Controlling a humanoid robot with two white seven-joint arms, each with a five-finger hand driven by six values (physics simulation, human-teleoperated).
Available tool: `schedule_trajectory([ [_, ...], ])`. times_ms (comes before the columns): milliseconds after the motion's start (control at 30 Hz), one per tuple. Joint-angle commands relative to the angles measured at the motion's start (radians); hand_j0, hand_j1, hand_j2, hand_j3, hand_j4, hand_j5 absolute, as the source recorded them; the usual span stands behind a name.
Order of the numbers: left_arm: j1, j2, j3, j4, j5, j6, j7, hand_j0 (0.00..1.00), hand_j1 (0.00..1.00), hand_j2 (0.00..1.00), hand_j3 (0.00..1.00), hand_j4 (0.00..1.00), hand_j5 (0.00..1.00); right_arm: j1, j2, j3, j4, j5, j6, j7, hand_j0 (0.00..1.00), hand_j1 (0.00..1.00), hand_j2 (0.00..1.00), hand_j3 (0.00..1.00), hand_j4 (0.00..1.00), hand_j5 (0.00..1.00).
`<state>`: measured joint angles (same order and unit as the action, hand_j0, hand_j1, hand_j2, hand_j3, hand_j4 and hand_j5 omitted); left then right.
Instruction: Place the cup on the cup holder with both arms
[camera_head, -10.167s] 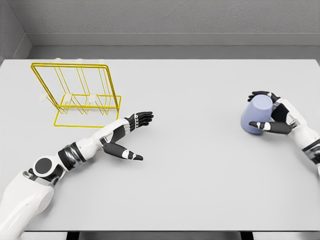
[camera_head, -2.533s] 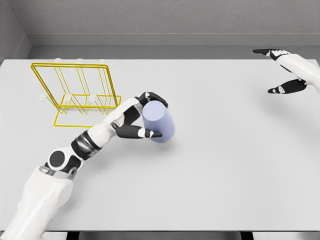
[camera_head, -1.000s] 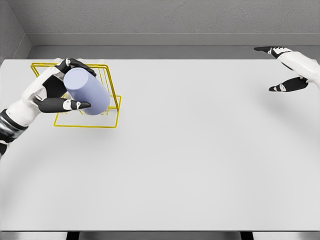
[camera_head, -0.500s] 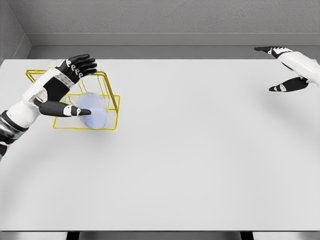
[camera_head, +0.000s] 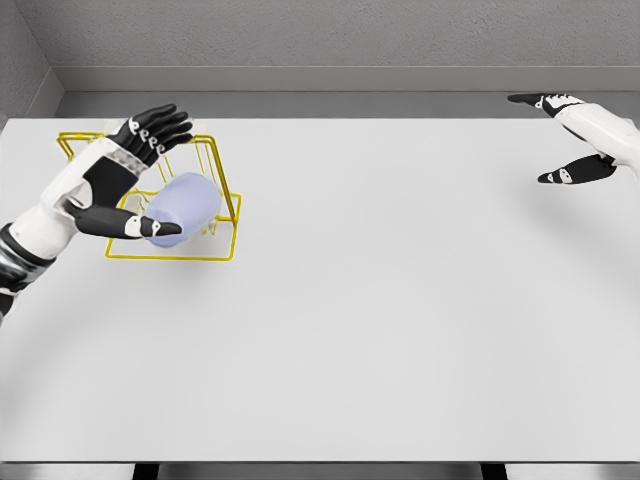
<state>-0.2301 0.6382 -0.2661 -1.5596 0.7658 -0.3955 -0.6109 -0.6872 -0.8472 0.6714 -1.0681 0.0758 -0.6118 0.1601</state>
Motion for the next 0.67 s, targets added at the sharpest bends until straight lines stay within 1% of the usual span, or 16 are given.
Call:
schedule_trajectory([
  [0, 0.0, 0.005, 0.001, -0.01, 0.007, -0.023, 0.0, 1.0, 1.0, 1.0, 1.0, 1.0, 1.0, 0.0, -0.001, -0.001, 0.0, -0.007, 0.001, -0.001, 1.0, 1.0, 1.0, 1.0, 1.0, 1.0],
  [33, 0.008, 0.011, 0.001, -0.019, 0.007, -0.032, 0.0, 1.0, 1.0, 1.0, 1.0, 1.0, 1.0, 0.0, -0.001, -0.001, -0.001, -0.007, 0.001, -0.001, 1.0, 1.0, 1.0, 1.0, 1.0, 1.0],
  [67, 0.018, 0.021, 0.001, -0.045, 0.007, -0.075, 0.0, 1.0, 1.0, 1.0, 1.0, 1.0, 1.0, 0.0, -0.001, -0.001, -0.001, -0.007, 0.001, -0.001, 1.0, 1.0, 1.0, 1.0, 1.0, 1.0],
  [100, 0.031, 0.051, -0.008, -0.068, 0.006, -0.114, 0.0, 1.0, 1.0, 1.0, 1.0, 1.0, 1.0, 0.0, -0.001, 0.0, 0.0, -0.007, 0.001, -0.001, 1.0, 1.0, 1.0, 1.0, 1.0, 1.0],
  [133, 0.044, 0.083, -0.013, -0.112, 0.004, -0.123, 0.0, 1.0, 1.0, 1.0, 1.0, 1.0, 1.0, 0.0, -0.001, -0.001, -0.001, -0.007, 0.001, -0.001, 1.0, 1.0, 1.0, 1.0, 1.0, 1.0],
  [167, 0.049, 0.089, -0.013, -0.135, 0.003, -0.129, 0.0, 1.0, 1.0, 1.0, 1.0, 1.0, 1.0, 0.0, -0.001, -0.001, -0.001, -0.007, 0.001, -0.001, 1.0, 1.0, 1.0, 1.0, 1.0, 1.0],
  [233, 0.06, 0.095, -0.013, -0.157, -0.011, -0.213, 0.0, 1.0, 1.0, 1.0, 1.0, 1.0, 1.0, 0.0, -0.001, -0.001, -0.001, -0.007, 0.001, -0.001, 1.0, 1.0, 1.0, 1.0, 1.0, 1.0],
  [267, 0.064, 0.129, -0.012, -0.171, -0.052, -0.215, 0.0, 1.0, 1.0, 1.0, 1.0, 1.0, 1.0, 0.0, -0.001, -0.001, -0.001, -0.007, 0.001, -0.001, 1.0, 1.0, 1.0, 1.0, 1.0, 1.0],
  [300, 0.064, 0.143, -0.013, -0.177, -0.118, -0.215, 0.0, 1.0, 1.0, 1.0, 1.0, 1.0, 1.0, 0.0, -0.001, -0.001, -0.001, -0.007, 0.001, -0.001, 1.0, 1.0, 1.0, 1.0, 1.0, 1.0],
  [333, 0.064, 0.143, -0.013, -0.183, -0.183, -0.215, 0.0, 1.0, 1.0, 1.0, 1.0, 1.0, 1.0, 0.0, -0.001, -0.001, 0.0, -0.007, 0.001, -0.001, 1.0, 1.0, 1.0, 1.0, 1.0, 1.0],
  [400, 0.063, 0.143, -0.015, -0.185, -0.258, -0.215, 0.0, 1.0, 1.0, 1.0, 1.0, 1.0, 1.0, 0.0, -0.001, -0.001, -0.001, -0.007, 0.001, -0.001, 1.0, 1.0, 1.0, 1.0, 1.0, 1.0],
  [467, 0.089, 0.144, -0.015, -0.185, -0.273, -0.215, 0.0, 1.0, 1.0, 1.0, 1.0, 1.0, 1.0, 0.0, -0.001, -0.001, -0.001, -0.007, 0.001, -0.001, 1.0, 1.0, 1.0, 1.0, 1.0, 1.0],
  [633, 0.095, 0.147, -0.022, -0.181, -0.269, -0.215, 0.0, 1.0, 1.0, 1.0, 1.0, 1.0, 1.0, 0.0, -0.001, 0.0, -0.001, -0.007, 0.001, -0.001, 1.0, 1.0, 1.0, 1.0, 1.0, 1.0],
])
